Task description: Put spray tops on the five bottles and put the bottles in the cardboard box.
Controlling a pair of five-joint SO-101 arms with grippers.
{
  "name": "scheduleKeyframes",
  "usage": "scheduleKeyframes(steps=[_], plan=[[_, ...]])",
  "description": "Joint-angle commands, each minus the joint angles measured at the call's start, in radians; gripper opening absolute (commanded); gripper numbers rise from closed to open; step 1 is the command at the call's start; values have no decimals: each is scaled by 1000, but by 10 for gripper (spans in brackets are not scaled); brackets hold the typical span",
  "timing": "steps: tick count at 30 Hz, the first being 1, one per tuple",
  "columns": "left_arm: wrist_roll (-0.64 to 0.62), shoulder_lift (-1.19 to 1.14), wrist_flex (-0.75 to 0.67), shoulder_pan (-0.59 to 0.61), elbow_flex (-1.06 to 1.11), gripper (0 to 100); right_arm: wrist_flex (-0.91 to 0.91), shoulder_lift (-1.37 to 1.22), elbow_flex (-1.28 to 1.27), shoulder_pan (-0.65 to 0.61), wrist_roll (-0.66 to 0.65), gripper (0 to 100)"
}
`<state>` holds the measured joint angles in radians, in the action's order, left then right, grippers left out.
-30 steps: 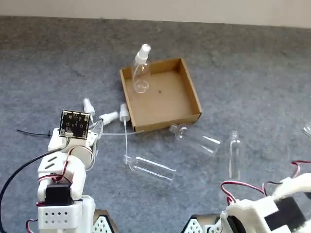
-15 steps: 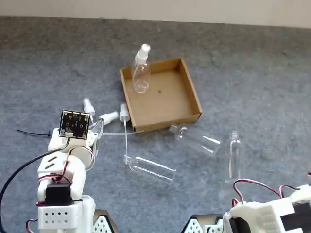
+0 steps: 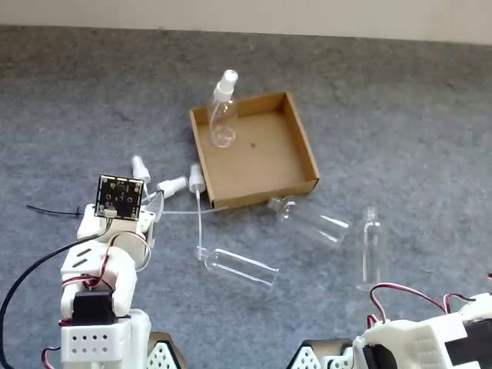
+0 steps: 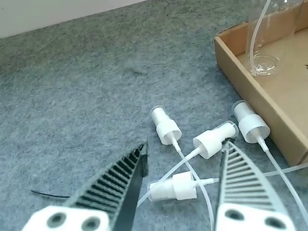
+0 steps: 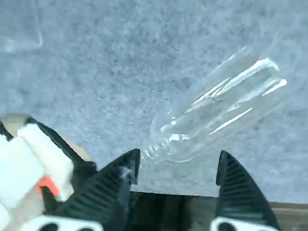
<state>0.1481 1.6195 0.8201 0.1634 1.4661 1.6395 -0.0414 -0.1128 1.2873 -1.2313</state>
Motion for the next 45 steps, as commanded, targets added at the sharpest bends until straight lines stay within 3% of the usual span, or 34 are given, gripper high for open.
scheduleKeyframes(steps=[1, 6, 19, 26, 35, 45], plan=[[8, 2, -29, -22, -5, 221, -13, 2, -16, 15, 207, 217], [8, 4, -29, -21, -5, 221, -145, -42, -27, 25, 336, 217], [8, 4, -25, -21, -4, 221, -171, -283, -15, -110, 350, 213], [8, 4, -25, -21, -4, 221, -173, -288, 156, -297, 516, 96], [8, 4, -25, -21, -2, 221, -171, -289, 367, -636, 514, 88], [8, 2, -23, -19, -2, 221, -171, -291, 395, -958, 512, 89]])
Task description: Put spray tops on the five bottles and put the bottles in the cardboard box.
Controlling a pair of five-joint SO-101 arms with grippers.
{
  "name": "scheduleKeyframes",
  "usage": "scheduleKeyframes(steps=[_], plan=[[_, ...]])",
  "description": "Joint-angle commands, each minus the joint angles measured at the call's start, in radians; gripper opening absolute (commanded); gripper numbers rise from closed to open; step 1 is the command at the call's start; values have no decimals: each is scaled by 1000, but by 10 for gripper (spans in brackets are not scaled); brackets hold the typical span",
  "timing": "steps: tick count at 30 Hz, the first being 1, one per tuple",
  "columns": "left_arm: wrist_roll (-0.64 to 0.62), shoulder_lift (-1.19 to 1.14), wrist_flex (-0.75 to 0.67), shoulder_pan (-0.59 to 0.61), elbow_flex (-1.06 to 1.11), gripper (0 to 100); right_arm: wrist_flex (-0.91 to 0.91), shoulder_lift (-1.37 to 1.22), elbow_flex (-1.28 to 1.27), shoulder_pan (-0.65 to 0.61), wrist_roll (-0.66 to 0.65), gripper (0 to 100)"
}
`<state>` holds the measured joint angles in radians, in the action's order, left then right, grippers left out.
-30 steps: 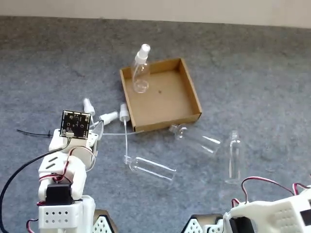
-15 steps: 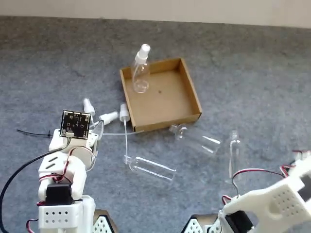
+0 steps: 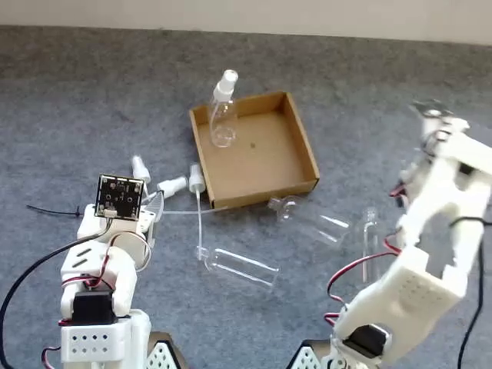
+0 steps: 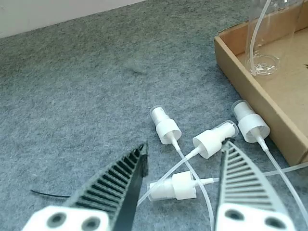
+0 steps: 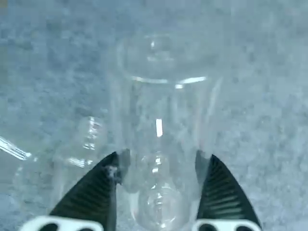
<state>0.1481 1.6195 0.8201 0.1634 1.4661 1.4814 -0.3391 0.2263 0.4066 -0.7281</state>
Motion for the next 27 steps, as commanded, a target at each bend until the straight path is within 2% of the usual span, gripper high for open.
scheduleKeyframes(steps=[1, 4, 8, 11, 17, 24, 27], plan=[[8, 2, -23, -19, -2, 221, -13, 7, 56, -96, 9, 91], [8, 2, -23, -19, 1, 221, -13, 7, 54, -107, 9, 106], [8, 10, -28, -21, 15, 221, -13, 7, 54, -97, -5, 211], [8, 10, -28, -21, 16, 221, -12, 5, 51, -99, -35, 239], [8, 10, -28, -21, 16, 221, -13, 7, 51, -90, -34, 239], [8, 10, -28, -21, 18, 221, -4, 16, 62, 12, -32, 234], [8, 10, -28, -21, 18, 221, -4, 18, 64, 56, -32, 142]])
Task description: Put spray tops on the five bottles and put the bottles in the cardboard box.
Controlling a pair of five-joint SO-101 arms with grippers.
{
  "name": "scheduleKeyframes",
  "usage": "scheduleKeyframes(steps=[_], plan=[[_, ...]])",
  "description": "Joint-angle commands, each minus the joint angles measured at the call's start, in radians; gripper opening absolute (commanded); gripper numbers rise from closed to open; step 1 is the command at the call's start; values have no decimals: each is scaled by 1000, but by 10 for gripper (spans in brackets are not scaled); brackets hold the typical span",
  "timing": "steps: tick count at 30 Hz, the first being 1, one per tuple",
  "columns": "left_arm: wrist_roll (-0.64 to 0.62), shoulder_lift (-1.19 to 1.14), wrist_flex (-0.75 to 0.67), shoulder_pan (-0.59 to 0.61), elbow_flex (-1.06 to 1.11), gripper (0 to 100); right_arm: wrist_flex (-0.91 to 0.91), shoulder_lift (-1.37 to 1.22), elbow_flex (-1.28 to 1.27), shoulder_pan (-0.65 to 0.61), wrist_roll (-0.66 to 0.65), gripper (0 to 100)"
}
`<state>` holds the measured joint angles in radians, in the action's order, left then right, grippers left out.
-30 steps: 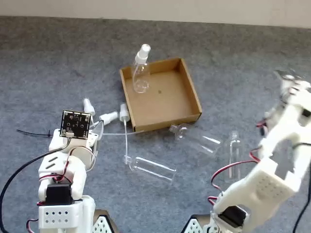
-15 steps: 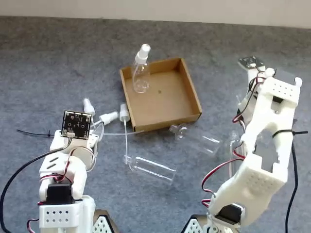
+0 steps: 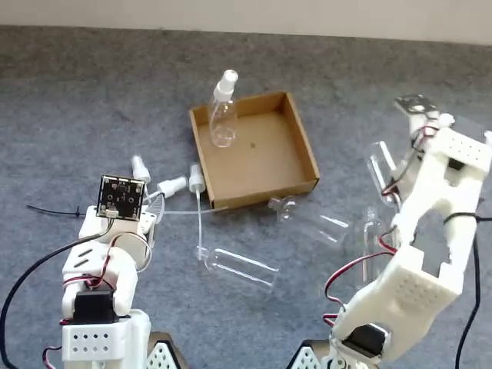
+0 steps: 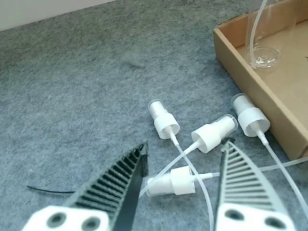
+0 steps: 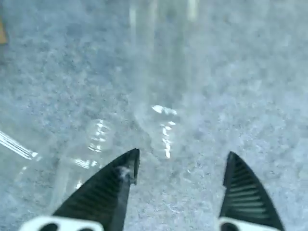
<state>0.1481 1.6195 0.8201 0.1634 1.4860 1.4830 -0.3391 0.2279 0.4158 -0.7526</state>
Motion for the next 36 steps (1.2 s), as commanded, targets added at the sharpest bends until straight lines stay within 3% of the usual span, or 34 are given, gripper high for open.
scheduleKeyframes(steps=[1, 6, 14, 18, 21, 27, 30, 33, 36], plan=[[8, 10, -28, -21, -2, 221, -5, 15, 62, 58, -9, 103], [8, 10, -28, -21, -2, 221, 8, 16, 56, 88, 40, 24], [8, 8, -28, -21, -2, 221, 28, 15, 62, 42, 634, 26], [8, 7, -28, -21, -1, 221, 28, 12, 64, 1, 901, 113], [8, 5, -28, -21, -1, 221, -8, 10, 64, 2, 914, 152], [8, 5, -28, -21, -1, 221, -7, 12, 54, -28, 898, 116], [8, 5, -28, -21, -1, 221, -8, 12, 53, -71, 671, 9], [8, 5, -28, -21, -1, 221, 53, 16, 54, -116, 361, 5], [8, 5, -28, -21, -1, 221, 120, 16, 54, -131, 272, 5]])
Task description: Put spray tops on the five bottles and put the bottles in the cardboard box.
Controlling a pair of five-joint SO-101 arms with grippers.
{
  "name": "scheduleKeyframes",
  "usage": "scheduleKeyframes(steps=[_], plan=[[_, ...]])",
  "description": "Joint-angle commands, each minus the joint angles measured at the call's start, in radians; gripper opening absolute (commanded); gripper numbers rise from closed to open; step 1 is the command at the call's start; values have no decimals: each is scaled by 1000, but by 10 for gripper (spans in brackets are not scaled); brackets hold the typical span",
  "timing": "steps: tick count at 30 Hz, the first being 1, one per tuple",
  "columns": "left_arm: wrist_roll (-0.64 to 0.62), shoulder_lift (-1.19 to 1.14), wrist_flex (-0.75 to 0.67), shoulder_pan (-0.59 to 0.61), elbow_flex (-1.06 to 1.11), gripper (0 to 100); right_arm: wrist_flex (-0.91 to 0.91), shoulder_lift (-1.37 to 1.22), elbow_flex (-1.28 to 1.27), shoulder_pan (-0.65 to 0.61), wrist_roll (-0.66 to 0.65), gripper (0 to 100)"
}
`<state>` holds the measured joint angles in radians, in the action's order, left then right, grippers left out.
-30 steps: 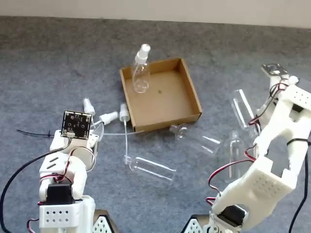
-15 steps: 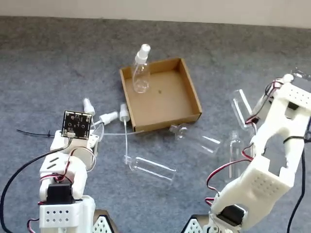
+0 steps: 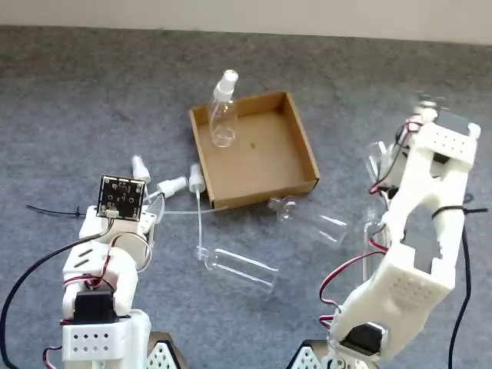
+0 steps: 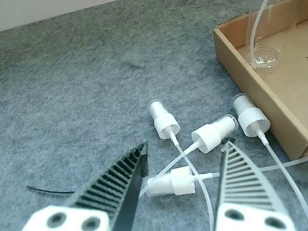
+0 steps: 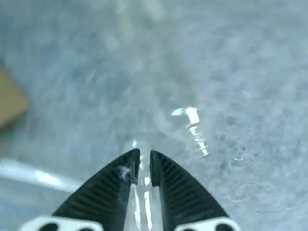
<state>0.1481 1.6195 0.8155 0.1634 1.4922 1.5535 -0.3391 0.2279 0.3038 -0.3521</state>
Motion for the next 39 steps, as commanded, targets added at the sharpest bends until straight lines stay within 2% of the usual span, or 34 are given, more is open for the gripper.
scheduleKeyframes(steps=[1, 5, 13, 20, 22, 25, 33, 39], plan=[[8, 5, -23, -21, -7, 221, 48, 12, 53, -19, -143, 5], [8, 5, -23, -21, -7, 221, -1, -13, 38, -1, -215, 5], [8, 5, -23, -21, -7, 221, -122, -182, 35, 127, -224, 5], [8, 4, -23, -21, -7, 221, -119, -208, 237, 196, -218, 5], [8, 4, -23, -21, -7, 221, -119, -220, 291, 205, -178, 5], [8, 4, -23, -21, -7, 221, -117, -246, 366, 220, -26, 5], [8, 2, -23, -22, -7, 221, 35, -260, 618, 154, 559, 18], [8, 2, -23, -22, -7, 221, 148, -266, 806, 36, 1016, 222]])
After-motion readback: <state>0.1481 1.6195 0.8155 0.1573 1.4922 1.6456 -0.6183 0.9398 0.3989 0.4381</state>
